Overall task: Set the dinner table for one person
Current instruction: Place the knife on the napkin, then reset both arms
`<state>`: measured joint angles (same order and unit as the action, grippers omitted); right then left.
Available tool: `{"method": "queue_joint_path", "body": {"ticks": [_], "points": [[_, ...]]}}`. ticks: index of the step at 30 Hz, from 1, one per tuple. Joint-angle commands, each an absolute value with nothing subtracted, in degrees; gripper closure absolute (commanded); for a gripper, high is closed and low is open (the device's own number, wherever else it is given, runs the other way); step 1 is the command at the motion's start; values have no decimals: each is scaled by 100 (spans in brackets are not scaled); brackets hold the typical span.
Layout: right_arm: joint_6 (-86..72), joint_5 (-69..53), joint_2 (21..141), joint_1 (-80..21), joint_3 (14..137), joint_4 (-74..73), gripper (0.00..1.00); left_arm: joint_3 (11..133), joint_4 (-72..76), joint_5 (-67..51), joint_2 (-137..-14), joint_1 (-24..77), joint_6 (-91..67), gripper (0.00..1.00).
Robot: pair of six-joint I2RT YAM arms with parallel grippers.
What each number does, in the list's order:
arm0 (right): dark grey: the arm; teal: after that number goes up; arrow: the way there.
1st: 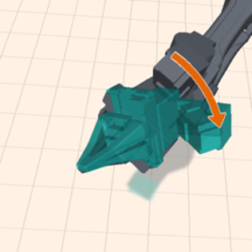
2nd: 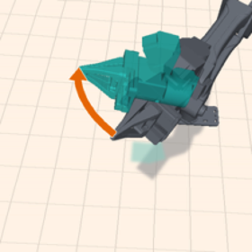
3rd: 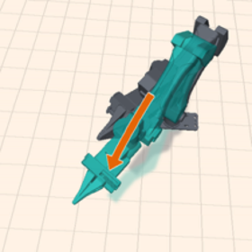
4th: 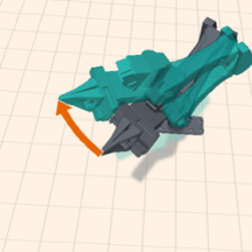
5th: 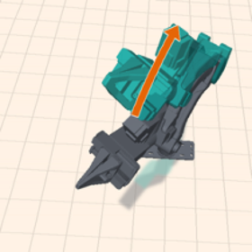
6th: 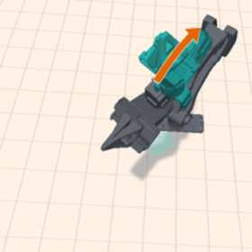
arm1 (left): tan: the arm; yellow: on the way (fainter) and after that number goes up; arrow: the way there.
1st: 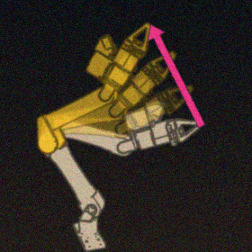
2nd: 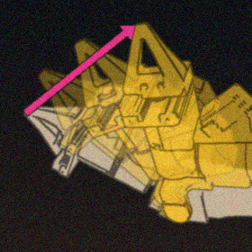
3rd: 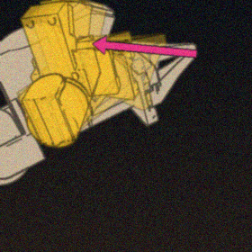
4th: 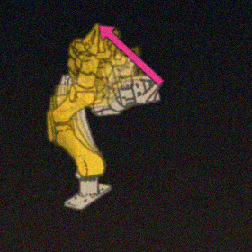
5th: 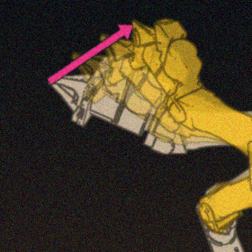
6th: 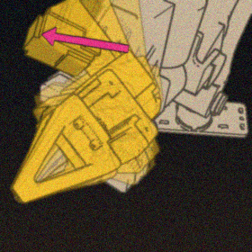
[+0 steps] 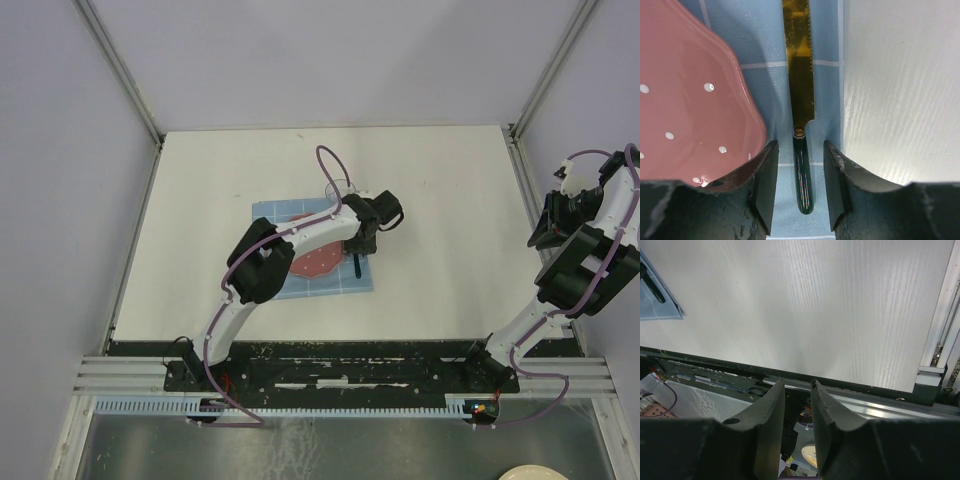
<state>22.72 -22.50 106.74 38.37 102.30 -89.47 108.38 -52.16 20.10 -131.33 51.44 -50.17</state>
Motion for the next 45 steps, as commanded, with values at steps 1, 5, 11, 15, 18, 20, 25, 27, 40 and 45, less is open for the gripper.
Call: {"method": "queue_joint_path", "body": {"ticks": [1,5,11,15,18,20,25,27,40,45], "points": [[2205,-2499,10538,3854,10372,-9045,65,11178,-5188,2322,-12694,5113,-4696,52],[2251,-2530,10538,3843,10424,-9128,65,11205,-5114,2413,-12095,5150,-4399,52],[2232,-2793,10648,3649,10494,-9271,66,10876,-4543,2824,-11089,5319,-3550,52],[2347,-2356,10696,3032,10504,-9199,73,10699,-4200,3219,-10455,5103,-3009,52],[2340,-1876,10772,2397,10408,-8933,85,10053,-3771,3253,-9860,4797,-2621,53],[2219,-2192,10968,2039,10497,-8893,95,9520,-3615,3523,-9566,4551,-2396,53],[1937,-2620,11551,1318,11009,-8896,98,8621,-3648,3730,-9240,3871,-2411,57],[1859,-2573,11737,1077,11293,-8851,98,8271,-3498,3684,-9157,3709,-2388,63],[2072,-3026,12734,-497,11694,-8573,98,7253,-3094,3337,-9308,2833,-2078,79],[1894,-3211,12840,-653,11634,-8304,98,7443,-3118,3243,-9486,2593,-1699,80]]}}
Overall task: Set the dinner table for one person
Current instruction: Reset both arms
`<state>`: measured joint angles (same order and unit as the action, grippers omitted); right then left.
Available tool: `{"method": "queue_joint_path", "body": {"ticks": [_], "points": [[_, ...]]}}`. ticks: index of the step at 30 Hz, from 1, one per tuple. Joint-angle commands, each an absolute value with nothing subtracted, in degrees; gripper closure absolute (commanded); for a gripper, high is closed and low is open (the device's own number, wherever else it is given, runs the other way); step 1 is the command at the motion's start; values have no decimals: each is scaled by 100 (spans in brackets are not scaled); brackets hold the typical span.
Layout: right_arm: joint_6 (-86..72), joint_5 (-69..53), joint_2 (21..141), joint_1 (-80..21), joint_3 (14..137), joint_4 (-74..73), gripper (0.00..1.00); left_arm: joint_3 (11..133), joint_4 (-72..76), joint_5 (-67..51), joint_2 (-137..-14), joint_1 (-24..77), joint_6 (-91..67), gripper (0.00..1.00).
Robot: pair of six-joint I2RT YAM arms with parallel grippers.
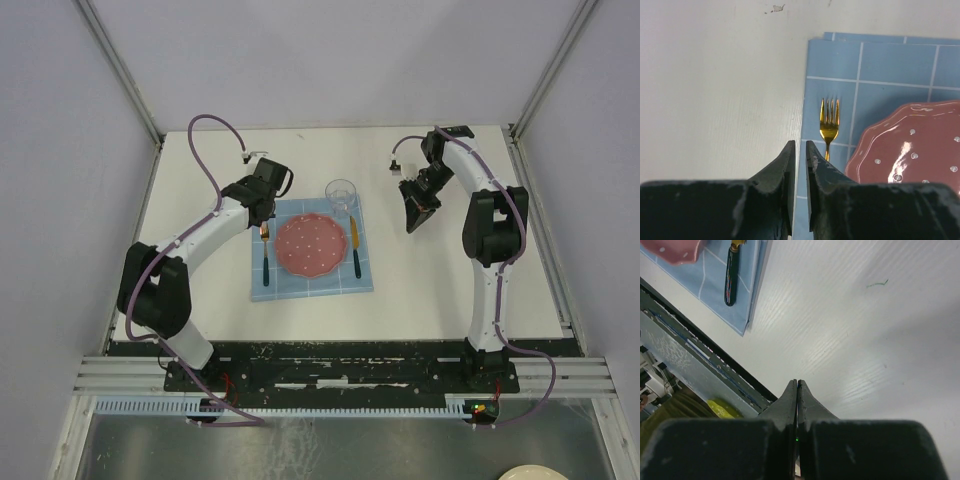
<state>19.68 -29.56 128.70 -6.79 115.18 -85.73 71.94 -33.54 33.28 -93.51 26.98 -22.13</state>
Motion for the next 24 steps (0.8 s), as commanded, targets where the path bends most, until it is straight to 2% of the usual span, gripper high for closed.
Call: {"method": "queue_joint_path", "body": {"ticks": [1,7,15,24], "points": [[1830,-3170,12814,-679,11579,-8249,98,7471,-3109,3083,-9495,2552,-1609,81],[1456,-2570,12282,-730,10996,-7661,98,7250,-3347,2089,-9160,2471,-1222,82],[1307,-1709,11878,-797,10809,-7383,90,6523,-3357,934,-8395,1946,-724,82],[1139,-1297,11474,-715,10724,-7270,81,5801,-3164,797,-7877,1613,-1145,81]]}}
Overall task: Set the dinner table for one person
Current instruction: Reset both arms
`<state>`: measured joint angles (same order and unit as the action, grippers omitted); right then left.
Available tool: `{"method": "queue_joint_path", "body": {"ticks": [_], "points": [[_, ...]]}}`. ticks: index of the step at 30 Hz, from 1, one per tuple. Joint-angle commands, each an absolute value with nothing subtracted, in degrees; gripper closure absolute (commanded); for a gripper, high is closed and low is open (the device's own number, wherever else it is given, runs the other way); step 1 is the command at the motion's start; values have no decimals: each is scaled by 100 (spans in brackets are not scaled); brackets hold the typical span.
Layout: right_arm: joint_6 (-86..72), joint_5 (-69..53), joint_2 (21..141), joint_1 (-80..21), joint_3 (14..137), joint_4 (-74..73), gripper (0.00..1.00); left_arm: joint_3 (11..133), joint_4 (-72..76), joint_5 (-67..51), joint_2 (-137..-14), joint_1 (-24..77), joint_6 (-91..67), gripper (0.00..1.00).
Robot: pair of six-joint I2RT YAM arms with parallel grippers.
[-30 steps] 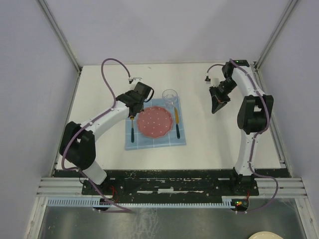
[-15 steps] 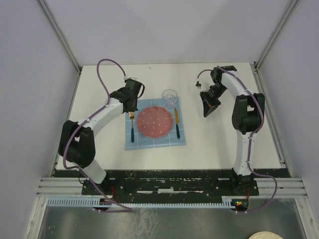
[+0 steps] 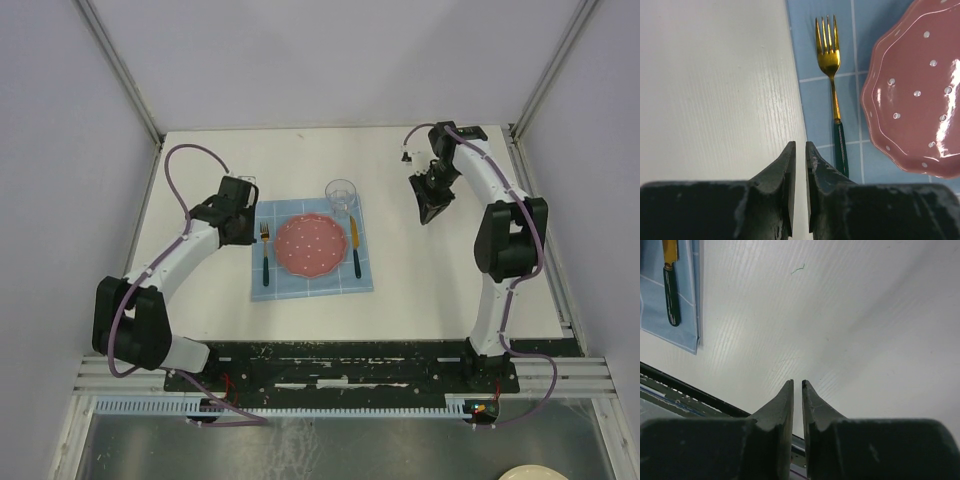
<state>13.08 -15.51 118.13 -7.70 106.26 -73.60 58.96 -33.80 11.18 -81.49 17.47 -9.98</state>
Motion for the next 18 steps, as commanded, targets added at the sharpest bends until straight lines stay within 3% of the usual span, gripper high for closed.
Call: {"method": "queue_joint_path", "body": {"ticks": [1,7,18], "points": [[1115,-1320,11445,-715,10695,-7264,80,5807,-3181,776,-7880,1590,-1211,81],[1194,-1527,11209,-721,10442,-7309,77,6091,-3415,1303,-8219,1530,-1336,81],[1177,-1638,11022,-721,10213,-7223,78,6321,-3457,1219,-8562,1529,-1310,83]]}}
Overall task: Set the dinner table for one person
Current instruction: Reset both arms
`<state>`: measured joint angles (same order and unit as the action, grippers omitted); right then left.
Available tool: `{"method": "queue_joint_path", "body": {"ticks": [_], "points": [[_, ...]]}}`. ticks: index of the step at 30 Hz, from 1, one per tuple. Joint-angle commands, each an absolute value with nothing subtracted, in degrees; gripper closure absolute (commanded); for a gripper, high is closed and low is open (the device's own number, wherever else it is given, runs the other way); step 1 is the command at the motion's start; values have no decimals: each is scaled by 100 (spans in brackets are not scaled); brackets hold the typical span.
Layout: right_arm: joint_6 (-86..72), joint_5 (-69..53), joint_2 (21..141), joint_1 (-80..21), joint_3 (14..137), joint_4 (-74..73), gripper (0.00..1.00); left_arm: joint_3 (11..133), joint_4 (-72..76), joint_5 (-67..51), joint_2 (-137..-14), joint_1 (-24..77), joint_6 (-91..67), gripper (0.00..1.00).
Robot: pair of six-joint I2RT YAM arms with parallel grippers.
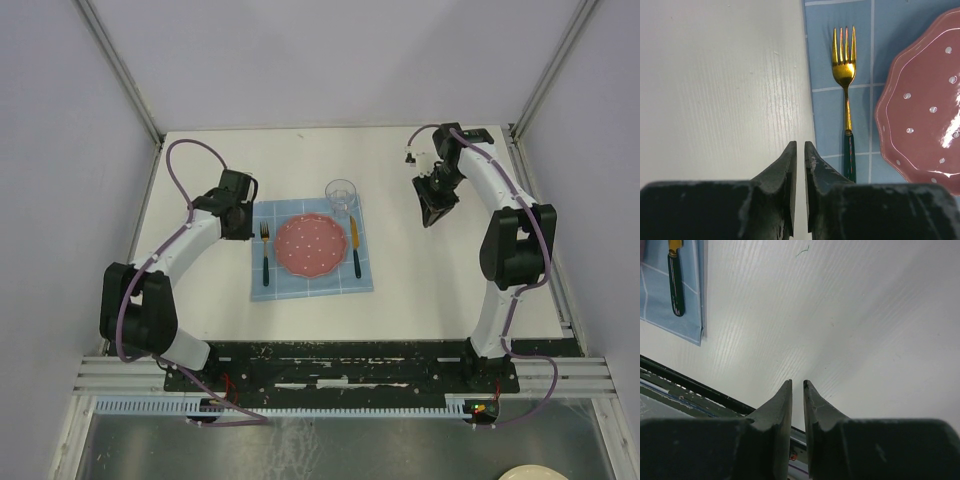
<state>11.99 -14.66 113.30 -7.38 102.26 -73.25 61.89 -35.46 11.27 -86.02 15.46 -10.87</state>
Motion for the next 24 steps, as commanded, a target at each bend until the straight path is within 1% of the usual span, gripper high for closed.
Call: {"method": "queue_joint_path", "body": {"ticks": [1,2,5,7,8,10,15,18,24], "points": [[1185,-1697,11026,-721,10219,-7218,78,6277,-3438,1282,-8532,1523,-1283,81],[1194,-1764,11034,-716,10228,-7229,78,6227,-3377,1301,-8481,1525,-1238,79],[1246,-1967,11063,-721,10269,-7274,77,6216,-3336,1228,-8388,1522,-1062,59],[1265,-2020,11094,-721,10305,-7276,77,6248,-3346,1333,-8374,1521,-1010,51],[1273,-2024,11114,-721,10317,-7275,77,6249,-3341,1396,-8371,1521,-996,45],[1273,-2017,11156,-721,10380,-7283,77,6230,-3356,1421,-8367,1525,-948,39],[1300,-2005,11247,-729,10578,-7352,76,6154,-3303,1560,-8296,1524,-857,33],[1309,-1982,11286,-732,10662,-7368,76,6161,-3271,1635,-8315,1493,-841,32],[1299,-2169,11405,-797,10617,-7370,76,6186,-3236,1287,-8511,1474,-968,32]]}}
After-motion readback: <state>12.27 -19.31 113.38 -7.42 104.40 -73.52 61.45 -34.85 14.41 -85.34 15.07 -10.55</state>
